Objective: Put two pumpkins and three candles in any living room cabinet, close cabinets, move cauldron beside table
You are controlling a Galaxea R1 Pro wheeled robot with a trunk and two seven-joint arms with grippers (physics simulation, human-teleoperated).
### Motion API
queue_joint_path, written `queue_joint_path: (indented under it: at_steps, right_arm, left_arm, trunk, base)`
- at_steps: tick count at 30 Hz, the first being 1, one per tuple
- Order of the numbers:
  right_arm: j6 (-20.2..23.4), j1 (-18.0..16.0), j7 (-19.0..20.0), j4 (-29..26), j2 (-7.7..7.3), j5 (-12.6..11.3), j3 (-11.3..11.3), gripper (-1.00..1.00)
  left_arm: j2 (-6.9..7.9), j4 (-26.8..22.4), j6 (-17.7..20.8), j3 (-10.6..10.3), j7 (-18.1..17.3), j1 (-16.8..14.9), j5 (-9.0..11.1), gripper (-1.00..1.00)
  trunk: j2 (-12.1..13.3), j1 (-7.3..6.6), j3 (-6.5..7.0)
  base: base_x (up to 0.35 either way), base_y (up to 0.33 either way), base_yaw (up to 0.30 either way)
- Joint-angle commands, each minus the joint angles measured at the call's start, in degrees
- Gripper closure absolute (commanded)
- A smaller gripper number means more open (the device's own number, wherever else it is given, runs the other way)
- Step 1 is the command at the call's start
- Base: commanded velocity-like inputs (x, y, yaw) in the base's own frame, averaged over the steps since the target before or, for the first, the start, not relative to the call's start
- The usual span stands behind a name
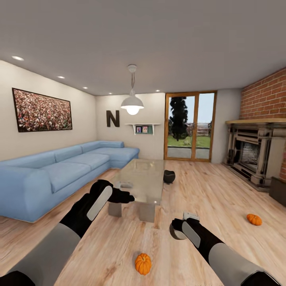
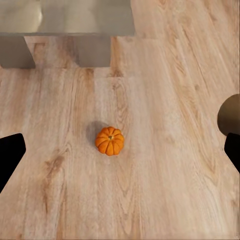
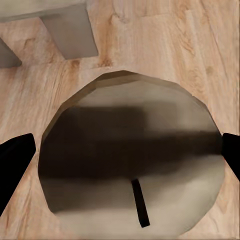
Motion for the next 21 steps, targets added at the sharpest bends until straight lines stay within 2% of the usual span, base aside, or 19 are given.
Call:
queue_joint_path:
  at_steps: [1,21]
  right_arm:
    - [0.20,-0.05,-0.39,-0.12,-0.05,-0.42,0.47,1.00]
    - [0.20,-0.05,-0.39,-0.02,-0.09,-0.42,0.39,1.00]
  left_arm:
    - [0.06,-0.07,0.10,-0.17,0.60,-0.04,0.62,-1.00]
    - [0.06,-0.04,0.10,-0.19,0.62,-0.06,0.62,-1.00]
  trunk:
    - [0.37,-0.23,0.15]
    - [8.40,-4.63,4.51]
  base:
    - [-0.014,0.000,-0.272]
    - [-0.002,0.000,-0.272]
